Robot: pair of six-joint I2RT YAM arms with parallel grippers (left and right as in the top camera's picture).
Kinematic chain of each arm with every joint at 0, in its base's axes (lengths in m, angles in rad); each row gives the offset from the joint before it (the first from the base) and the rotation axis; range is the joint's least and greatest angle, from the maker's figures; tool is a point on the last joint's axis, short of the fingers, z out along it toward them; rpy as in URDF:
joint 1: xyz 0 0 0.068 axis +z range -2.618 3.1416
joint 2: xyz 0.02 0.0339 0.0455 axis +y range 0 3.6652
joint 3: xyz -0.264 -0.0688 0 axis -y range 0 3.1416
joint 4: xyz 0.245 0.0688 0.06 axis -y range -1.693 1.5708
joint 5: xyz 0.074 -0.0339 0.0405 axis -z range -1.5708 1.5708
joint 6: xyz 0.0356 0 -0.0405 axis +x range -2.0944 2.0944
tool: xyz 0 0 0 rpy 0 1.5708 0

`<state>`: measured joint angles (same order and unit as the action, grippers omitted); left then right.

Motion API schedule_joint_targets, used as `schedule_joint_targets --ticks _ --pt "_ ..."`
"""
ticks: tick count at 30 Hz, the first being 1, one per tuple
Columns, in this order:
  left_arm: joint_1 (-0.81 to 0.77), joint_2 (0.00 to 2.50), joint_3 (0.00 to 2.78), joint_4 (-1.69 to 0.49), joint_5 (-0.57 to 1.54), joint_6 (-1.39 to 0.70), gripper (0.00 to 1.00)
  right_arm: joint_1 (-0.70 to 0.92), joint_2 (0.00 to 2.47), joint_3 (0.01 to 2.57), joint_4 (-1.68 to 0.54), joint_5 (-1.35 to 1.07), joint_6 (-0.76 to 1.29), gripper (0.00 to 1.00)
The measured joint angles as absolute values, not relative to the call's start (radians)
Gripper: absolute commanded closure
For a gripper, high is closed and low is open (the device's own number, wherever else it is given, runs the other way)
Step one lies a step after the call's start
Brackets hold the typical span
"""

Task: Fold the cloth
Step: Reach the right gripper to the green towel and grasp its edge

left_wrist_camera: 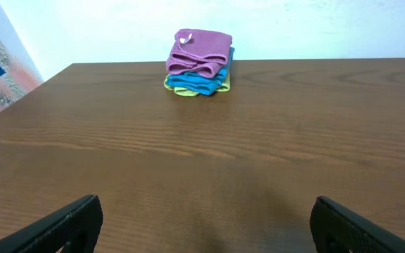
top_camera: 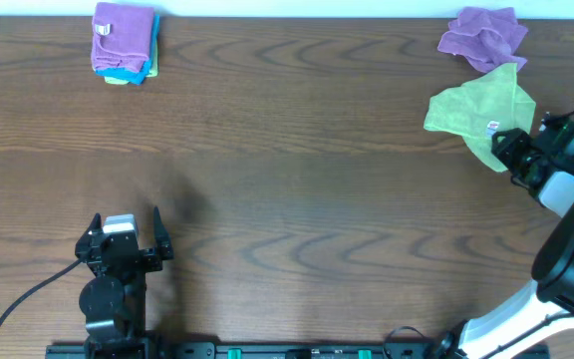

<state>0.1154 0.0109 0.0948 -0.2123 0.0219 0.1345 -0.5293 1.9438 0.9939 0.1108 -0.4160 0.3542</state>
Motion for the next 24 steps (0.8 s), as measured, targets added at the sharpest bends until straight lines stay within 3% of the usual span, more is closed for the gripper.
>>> schedule_joint_targets --ticks 3,5,13,24 --pt "0.115 0.011 0.095 -0.212 0.022 0.134 0.05 -0.529 1.944 0.997 0.115 -0.413 0.363 0.95" --pt "0.115 0.011 0.095 -0.212 0.022 0.134 0.05 -0.529 1.944 0.999 0.116 -0.411 0.36 0.99" --pt "0.115 0.011 0.095 -0.212 0.022 0.134 0.05 -0.543 1.944 1.024 0.115 -0.418 0.363 0.98" --pt "0.115 0.011 0.095 -0.212 0.022 0.135 0.05 -0.551 1.944 1.209 -0.036 -0.676 0.364 0.98"
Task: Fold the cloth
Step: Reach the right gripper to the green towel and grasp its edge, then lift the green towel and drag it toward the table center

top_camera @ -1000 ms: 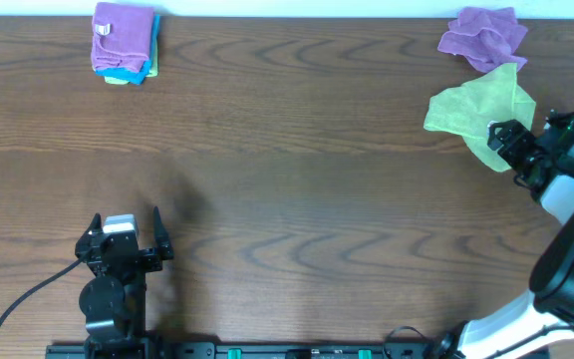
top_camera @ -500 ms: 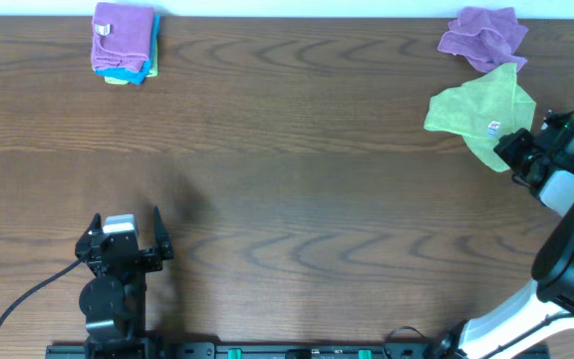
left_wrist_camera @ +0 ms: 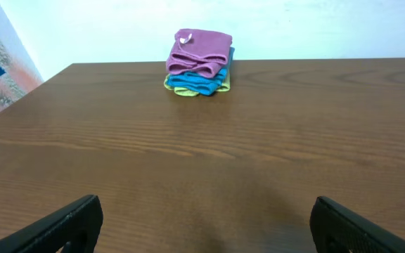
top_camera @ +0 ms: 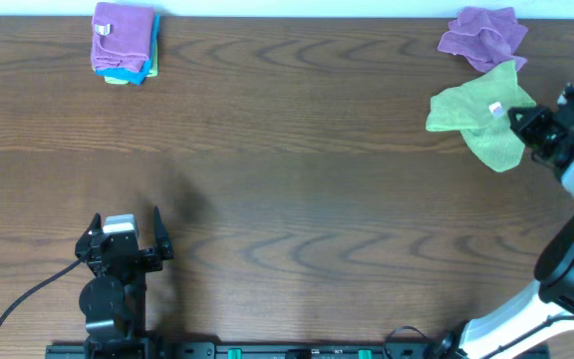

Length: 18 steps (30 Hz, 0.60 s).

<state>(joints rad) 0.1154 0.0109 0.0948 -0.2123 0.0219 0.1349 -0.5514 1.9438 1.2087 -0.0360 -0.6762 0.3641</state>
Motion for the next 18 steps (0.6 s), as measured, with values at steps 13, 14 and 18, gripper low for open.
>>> schedule_joint_targets --ticks 13,14,18 --pt "0.115 0.011 0.095 -0.212 0.022 0.134 0.05 -0.237 1.868 1.451 -0.3 -0.789 0.299 0.99" --pt "0.115 0.011 0.095 -0.212 0.022 0.134 0.05 -0.21 1.855 1.474 -0.313 -0.79 0.297 0.98" --pt "0.115 0.011 0.095 -0.212 0.022 0.134 0.05 -0.066 1.816 1.536 -0.328 -0.794 0.294 0.99"
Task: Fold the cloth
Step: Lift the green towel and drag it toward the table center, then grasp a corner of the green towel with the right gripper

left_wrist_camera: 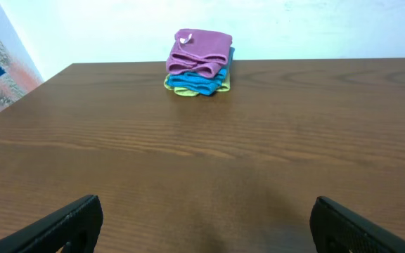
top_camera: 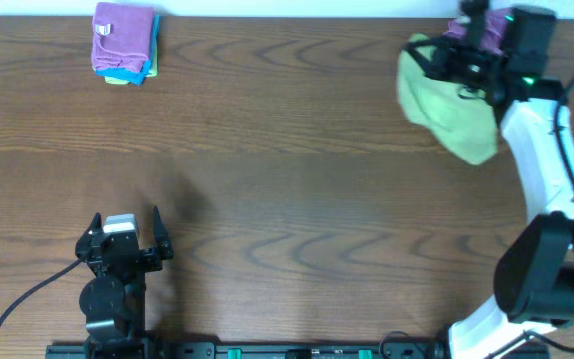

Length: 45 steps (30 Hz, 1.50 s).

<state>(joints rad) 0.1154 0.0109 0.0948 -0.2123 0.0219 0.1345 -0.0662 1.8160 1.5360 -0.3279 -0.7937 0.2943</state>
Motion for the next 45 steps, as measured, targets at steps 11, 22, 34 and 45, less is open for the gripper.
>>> schedule_joint_targets --ticks 11,22,34,45 --pt "0.115 0.011 0.095 -0.212 0.022 0.134 0.05 0.209 1.798 1.86 -0.605 -0.791 0.25 0.99" --pt "0.115 0.011 0.095 -0.212 0.022 0.134 0.04 0.032 1.777 1.938 -1.157 -0.131 0.16 0.01" --pt "0.115 0.011 0.095 -0.212 0.022 0.135 0.05 0.015 1.777 1.836 -1.129 -0.051 0.131 0.18" --pt "0.115 0.011 0.095 -0.212 0.022 0.134 0.05 0.27 1.792 1.51 -0.785 -0.242 -0.104 0.13"
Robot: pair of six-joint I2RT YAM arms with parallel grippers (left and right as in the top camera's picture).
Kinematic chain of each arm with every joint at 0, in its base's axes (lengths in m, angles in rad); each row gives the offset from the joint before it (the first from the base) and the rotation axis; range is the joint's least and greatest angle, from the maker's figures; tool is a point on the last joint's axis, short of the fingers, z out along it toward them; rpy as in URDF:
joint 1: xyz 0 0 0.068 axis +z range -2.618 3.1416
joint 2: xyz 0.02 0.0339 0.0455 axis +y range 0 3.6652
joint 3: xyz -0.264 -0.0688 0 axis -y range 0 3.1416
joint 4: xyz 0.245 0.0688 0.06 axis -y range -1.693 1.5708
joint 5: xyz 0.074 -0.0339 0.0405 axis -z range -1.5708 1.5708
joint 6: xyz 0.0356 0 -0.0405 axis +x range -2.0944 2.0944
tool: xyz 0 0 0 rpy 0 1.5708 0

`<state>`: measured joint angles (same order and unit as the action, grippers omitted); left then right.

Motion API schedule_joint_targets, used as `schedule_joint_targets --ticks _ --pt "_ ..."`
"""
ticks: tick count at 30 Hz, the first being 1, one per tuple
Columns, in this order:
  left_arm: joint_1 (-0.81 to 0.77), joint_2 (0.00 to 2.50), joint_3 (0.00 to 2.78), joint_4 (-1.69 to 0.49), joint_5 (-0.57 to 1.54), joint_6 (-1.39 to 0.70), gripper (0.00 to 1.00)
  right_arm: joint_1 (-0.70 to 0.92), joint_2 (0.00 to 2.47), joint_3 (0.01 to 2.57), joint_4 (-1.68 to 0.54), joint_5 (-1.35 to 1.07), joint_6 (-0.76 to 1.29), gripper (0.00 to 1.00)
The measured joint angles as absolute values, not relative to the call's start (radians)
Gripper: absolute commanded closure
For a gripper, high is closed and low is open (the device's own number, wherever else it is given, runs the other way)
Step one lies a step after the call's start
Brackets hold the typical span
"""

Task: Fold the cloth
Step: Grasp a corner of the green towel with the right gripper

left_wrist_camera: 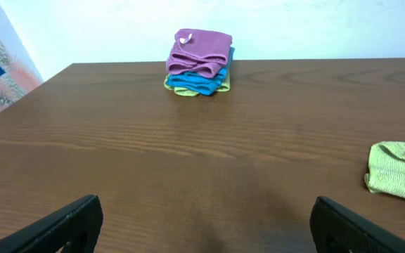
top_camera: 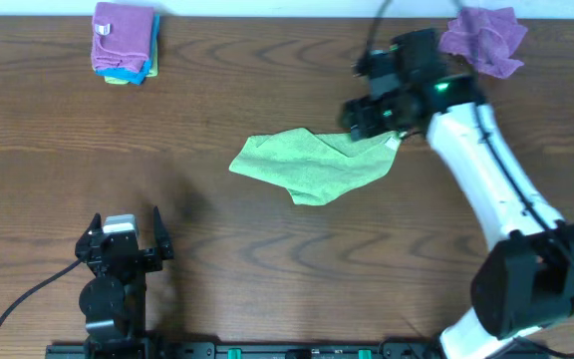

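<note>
A light green cloth (top_camera: 312, 165) lies loosely spread and wrinkled on the middle of the brown table (top_camera: 267, 259). Its left edge shows at the right side of the left wrist view (left_wrist_camera: 399, 165). My right gripper (top_camera: 367, 122) sits over the cloth's upper right corner, shut on that corner as far as the overhead view shows. My left gripper (top_camera: 126, 231) rests near the front left edge, far from the cloth. It is open, and only bare table lies between its fingers (left_wrist_camera: 69, 221).
A folded stack of purple, blue and yellow-green cloths (top_camera: 124, 42) sits at the back left corner, also in the left wrist view (left_wrist_camera: 199, 62). A crumpled purple cloth (top_camera: 481, 38) lies at the back right, behind the right arm.
My right gripper has gone from the back right to the table's middle with the green cloth. The cloth, then hanging bunched, now lies spread on the table. The left arm stayed still.
The green cloth lay at the right edge with my right gripper at its lower corner. Then the gripper was at its right side. Then the cloth hung bunched from the gripper at the back right. It now lies mid-table. The left gripper stayed open and still.
</note>
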<state>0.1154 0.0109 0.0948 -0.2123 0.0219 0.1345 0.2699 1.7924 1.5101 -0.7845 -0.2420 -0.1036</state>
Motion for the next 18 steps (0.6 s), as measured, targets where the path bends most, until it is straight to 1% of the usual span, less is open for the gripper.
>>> schedule_joint_targets --ticks 1,3,9,11,16,18 --pt "0.115 0.011 0.095 -0.212 0.022 0.134 0.05 0.303 1.792 1.497 -0.756 -0.232 -0.137 0.11" --pt "0.115 0.011 0.095 -0.212 0.022 0.134 0.05 0.357 1.795 1.48 -0.709 -0.21 -0.195 0.1" --pt "0.115 0.011 0.095 -0.212 0.022 0.134 0.05 0.408 1.887 1.479 -0.605 -0.179 -0.273 0.17" --pt "0.115 0.011 0.095 -0.212 0.022 0.134 0.05 0.409 1.939 1.478 -0.588 -0.171 -0.282 0.18" --pt "0.115 0.011 0.095 -0.212 0.022 0.134 0.05 0.409 2.051 1.475 -0.573 -0.167 -0.295 0.27" --pt "0.115 0.011 0.095 -0.212 0.022 0.134 0.05 0.409 2.072 1.474 -0.571 -0.18 -0.297 0.27"
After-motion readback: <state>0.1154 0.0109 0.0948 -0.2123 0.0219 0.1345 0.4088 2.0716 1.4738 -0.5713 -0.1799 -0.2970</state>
